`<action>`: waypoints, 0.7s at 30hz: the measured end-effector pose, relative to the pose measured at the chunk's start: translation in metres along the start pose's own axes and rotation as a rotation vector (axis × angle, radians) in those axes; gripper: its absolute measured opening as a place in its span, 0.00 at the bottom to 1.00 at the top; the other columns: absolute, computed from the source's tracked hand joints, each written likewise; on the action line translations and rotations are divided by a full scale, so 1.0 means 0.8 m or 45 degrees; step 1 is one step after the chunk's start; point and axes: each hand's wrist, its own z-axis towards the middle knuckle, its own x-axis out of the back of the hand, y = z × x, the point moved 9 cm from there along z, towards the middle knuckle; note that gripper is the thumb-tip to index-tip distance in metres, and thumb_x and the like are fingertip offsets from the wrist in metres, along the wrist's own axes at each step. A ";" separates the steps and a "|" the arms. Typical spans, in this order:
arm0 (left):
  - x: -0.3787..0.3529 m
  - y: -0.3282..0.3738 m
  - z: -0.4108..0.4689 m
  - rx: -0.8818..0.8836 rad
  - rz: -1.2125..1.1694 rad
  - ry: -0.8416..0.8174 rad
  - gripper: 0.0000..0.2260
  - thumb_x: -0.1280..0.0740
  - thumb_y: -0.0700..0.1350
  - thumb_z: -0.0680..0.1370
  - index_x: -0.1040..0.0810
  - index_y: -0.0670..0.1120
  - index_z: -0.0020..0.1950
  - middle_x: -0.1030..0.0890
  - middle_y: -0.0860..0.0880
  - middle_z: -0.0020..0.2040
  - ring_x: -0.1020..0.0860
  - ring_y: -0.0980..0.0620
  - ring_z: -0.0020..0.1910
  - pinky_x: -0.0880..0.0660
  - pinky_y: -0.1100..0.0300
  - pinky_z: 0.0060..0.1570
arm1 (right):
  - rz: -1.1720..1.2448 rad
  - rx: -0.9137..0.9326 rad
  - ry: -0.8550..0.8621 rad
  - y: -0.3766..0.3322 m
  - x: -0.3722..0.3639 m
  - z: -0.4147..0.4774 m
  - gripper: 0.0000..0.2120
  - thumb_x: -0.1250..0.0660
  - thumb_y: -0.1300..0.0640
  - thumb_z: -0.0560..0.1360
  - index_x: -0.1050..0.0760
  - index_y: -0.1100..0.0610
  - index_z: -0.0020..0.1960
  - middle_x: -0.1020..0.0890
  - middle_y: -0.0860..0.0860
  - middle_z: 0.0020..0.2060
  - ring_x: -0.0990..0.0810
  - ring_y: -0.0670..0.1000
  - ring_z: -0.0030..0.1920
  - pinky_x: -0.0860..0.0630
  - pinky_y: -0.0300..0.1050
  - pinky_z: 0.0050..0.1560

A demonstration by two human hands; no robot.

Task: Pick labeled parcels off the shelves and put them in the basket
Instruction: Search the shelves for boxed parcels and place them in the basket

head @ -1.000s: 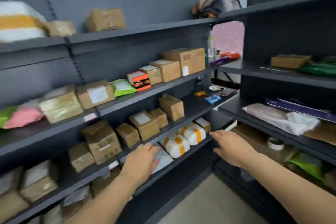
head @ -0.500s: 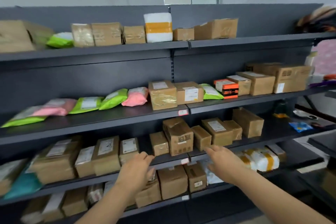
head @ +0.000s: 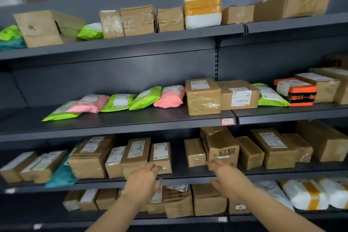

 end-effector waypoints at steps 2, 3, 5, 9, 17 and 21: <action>-0.009 -0.014 0.014 0.045 0.007 -0.005 0.19 0.42 0.53 0.80 0.34 0.52 0.71 0.30 0.53 0.67 0.31 0.54 0.65 0.29 0.60 0.59 | 0.004 0.036 -0.030 0.001 -0.010 0.027 0.28 0.38 0.52 0.78 0.44 0.50 0.75 0.38 0.48 0.73 0.34 0.50 0.69 0.32 0.45 0.67; -0.016 -0.020 0.020 0.064 0.019 -0.011 0.20 0.42 0.53 0.80 0.34 0.52 0.72 0.30 0.53 0.67 0.31 0.54 0.65 0.30 0.60 0.59 | 0.014 0.049 -0.043 0.001 -0.015 0.039 0.28 0.39 0.52 0.79 0.44 0.50 0.75 0.38 0.48 0.73 0.35 0.50 0.70 0.33 0.45 0.68; -0.031 -0.034 0.033 0.092 0.055 -0.052 0.21 0.42 0.53 0.80 0.36 0.52 0.73 0.30 0.53 0.67 0.32 0.53 0.66 0.31 0.59 0.60 | 0.043 0.073 -0.057 0.000 -0.028 0.064 0.27 0.39 0.51 0.79 0.44 0.51 0.75 0.38 0.49 0.73 0.37 0.50 0.71 0.36 0.45 0.70; -0.059 -0.066 0.068 0.161 0.076 -0.101 0.21 0.41 0.53 0.79 0.36 0.51 0.72 0.32 0.51 0.68 0.32 0.51 0.66 0.31 0.56 0.61 | 0.048 0.058 -0.046 0.005 -0.063 0.116 0.27 0.39 0.50 0.79 0.42 0.53 0.75 0.36 0.50 0.72 0.36 0.52 0.70 0.36 0.46 0.69; -0.139 -0.117 0.150 0.103 0.031 -0.215 0.25 0.41 0.55 0.80 0.42 0.51 0.76 0.37 0.50 0.73 0.37 0.49 0.71 0.38 0.52 0.69 | 0.009 -0.147 -0.123 0.025 -0.141 0.210 0.28 0.40 0.47 0.79 0.43 0.53 0.75 0.39 0.52 0.73 0.37 0.54 0.71 0.34 0.48 0.69; -0.185 -0.136 0.191 0.008 0.053 -0.340 0.27 0.43 0.56 0.80 0.46 0.50 0.77 0.43 0.50 0.77 0.42 0.48 0.74 0.42 0.51 0.71 | 0.041 -0.268 -0.152 0.032 -0.170 0.255 0.30 0.40 0.46 0.79 0.47 0.52 0.76 0.42 0.53 0.74 0.41 0.55 0.73 0.36 0.48 0.69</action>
